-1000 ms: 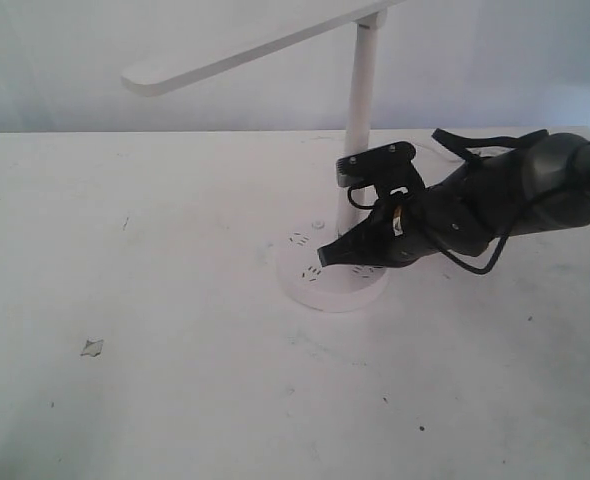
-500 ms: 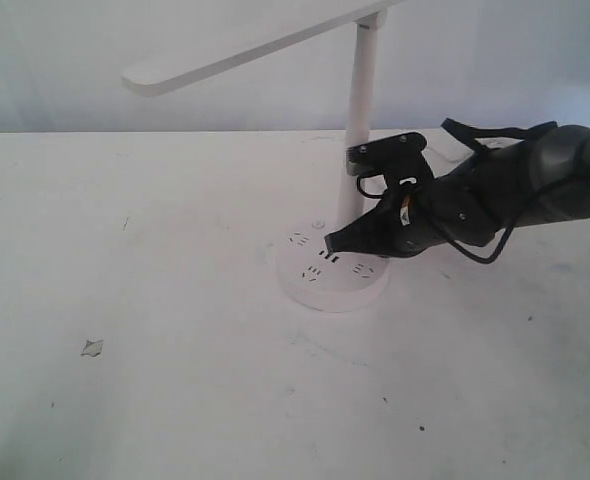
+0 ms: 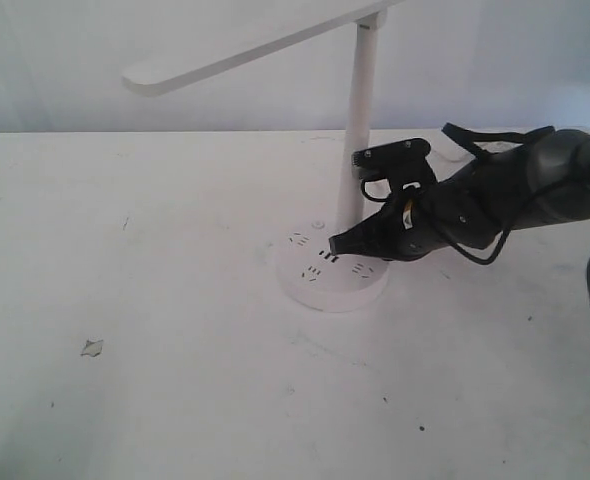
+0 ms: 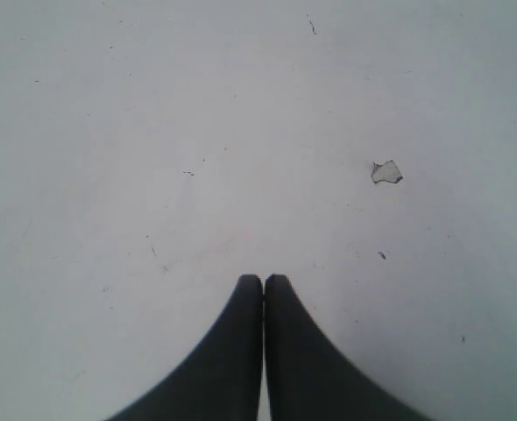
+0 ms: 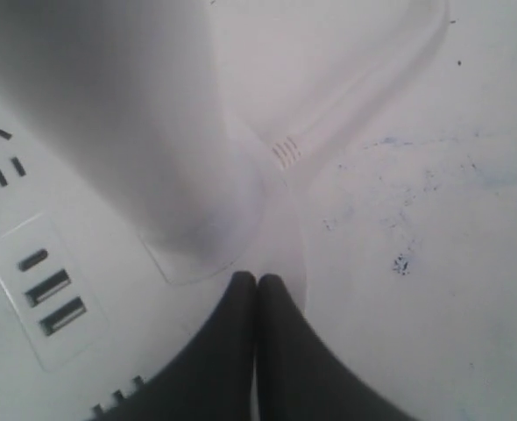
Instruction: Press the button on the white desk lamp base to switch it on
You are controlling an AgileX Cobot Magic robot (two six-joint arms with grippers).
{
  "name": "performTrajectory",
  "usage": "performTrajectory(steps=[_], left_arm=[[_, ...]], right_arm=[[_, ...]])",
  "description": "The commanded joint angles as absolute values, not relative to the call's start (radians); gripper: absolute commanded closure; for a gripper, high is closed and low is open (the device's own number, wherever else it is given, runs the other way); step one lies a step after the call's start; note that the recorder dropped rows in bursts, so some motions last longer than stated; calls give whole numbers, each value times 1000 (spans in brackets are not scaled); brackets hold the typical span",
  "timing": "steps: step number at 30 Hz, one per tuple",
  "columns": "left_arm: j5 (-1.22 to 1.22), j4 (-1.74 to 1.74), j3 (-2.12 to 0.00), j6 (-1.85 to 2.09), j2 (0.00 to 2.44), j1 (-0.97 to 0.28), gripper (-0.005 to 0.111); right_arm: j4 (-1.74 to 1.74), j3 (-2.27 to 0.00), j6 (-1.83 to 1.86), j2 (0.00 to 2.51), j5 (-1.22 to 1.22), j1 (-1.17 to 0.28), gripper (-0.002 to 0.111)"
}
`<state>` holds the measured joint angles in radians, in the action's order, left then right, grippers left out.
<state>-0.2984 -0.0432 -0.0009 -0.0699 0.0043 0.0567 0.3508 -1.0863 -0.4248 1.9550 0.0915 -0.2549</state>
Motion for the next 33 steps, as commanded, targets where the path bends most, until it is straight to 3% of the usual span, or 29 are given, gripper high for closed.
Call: performTrajectory(steps=[1,13,33], left_arm=[[-305,-39,0,-71,0,57,107],[-305,-39,0,-71,0,57,107],[-305,-39,0,-71,0,57,107]], right_arm=[[348,-1086,-427,2010,128,-249,108],[358,-1086,-386,2025,216,-249,108],[356,-1081,-397,1914,83,-249,108]])
